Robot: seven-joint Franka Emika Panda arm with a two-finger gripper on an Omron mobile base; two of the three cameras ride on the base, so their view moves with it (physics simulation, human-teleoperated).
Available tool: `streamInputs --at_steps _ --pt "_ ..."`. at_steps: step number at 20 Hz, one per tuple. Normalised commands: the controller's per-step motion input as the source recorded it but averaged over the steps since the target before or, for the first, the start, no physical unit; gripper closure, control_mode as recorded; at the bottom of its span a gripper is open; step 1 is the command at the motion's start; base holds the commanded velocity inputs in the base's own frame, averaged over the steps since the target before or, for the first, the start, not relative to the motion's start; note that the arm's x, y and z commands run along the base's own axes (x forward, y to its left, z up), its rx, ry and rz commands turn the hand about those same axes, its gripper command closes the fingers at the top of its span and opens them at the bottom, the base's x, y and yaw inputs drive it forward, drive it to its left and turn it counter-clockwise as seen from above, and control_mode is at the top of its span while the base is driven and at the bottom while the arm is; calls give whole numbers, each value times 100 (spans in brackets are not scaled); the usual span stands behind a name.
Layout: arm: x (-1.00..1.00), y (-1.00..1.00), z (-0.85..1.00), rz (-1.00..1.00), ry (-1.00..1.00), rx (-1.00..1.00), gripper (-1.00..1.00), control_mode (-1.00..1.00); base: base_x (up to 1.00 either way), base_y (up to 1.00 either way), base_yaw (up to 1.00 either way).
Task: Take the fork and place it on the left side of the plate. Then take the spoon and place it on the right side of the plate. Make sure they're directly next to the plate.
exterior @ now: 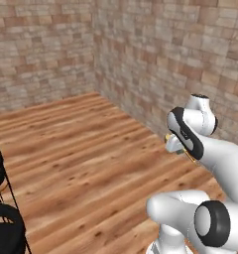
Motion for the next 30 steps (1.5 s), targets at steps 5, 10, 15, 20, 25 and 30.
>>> streamInputs --at_steps 5,10,15,20,25,30 --pt "0 0 0 0 0 0 100 100 90 0 28" --pt "0 0 0 0 0 0 100 100 84 0 35" --pt "0 0 0 0 0 0 100 100 75 0 46" --pt "0 0 0 0 0 0 100 100 66 0 56" --pt "0 0 0 0 0 0 100 100 47 0 72" --pt "0 0 0 0 0 0 100 100 35 0 81"
